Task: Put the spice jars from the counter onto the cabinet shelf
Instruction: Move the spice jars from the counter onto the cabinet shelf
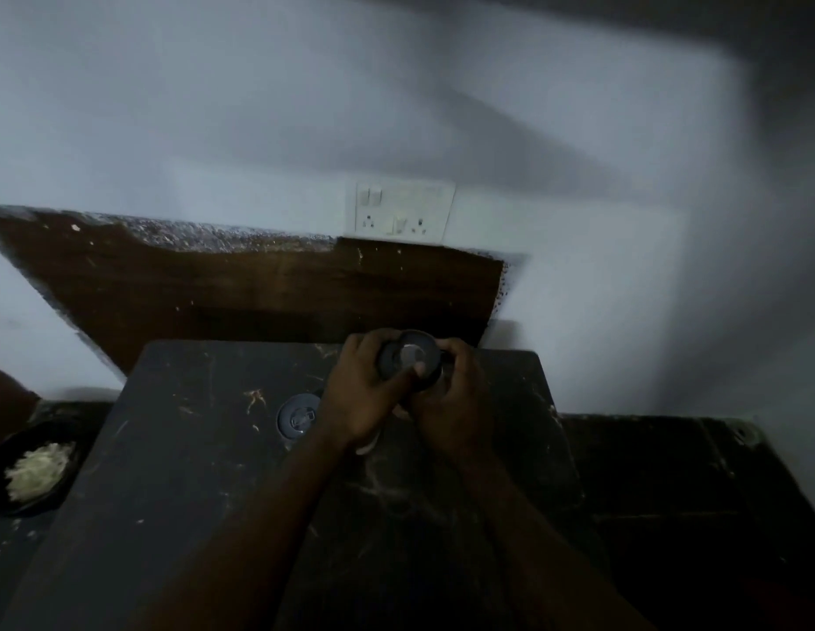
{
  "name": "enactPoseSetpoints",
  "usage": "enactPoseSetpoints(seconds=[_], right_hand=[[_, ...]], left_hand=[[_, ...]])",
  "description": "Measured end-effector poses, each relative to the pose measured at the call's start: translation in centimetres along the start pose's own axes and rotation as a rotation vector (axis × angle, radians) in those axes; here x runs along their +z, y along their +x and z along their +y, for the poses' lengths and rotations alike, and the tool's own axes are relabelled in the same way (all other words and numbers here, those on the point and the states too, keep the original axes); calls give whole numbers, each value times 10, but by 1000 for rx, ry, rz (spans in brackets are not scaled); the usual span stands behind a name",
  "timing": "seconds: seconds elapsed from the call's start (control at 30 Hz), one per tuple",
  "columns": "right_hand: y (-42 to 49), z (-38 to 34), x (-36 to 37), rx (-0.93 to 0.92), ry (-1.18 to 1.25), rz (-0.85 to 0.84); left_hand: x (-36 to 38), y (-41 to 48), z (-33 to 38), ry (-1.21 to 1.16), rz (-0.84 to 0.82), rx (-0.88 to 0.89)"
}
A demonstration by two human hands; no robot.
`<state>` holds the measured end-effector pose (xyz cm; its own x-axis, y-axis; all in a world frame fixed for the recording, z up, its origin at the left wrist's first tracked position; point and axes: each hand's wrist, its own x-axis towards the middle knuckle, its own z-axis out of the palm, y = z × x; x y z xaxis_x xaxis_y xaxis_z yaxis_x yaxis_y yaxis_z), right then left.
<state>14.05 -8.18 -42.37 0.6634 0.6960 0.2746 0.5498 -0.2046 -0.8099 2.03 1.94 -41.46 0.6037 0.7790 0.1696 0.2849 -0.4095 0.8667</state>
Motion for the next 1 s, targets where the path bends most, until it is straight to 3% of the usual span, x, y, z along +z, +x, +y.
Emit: enactPoseSetpoints(seconds=[0.33, 0.6, 0.73, 0.9, 1.0], right_hand=[[49, -158, -34, -353, 268, 179], [100, -302, -75, -604, 376, 219], [138, -365, -84, -654, 404, 158], [199, -416, -78, -634, 326, 104], [225, -424, -70, -586, 113, 20]], left_hand=[[-120, 14, 117, -437, 195, 238], [-216, 37, 214, -405, 399, 448], [-259, 65, 258, -372, 508, 533], [-297, 112, 290, -310, 610, 478], [-310, 141, 291, -267, 630, 394]])
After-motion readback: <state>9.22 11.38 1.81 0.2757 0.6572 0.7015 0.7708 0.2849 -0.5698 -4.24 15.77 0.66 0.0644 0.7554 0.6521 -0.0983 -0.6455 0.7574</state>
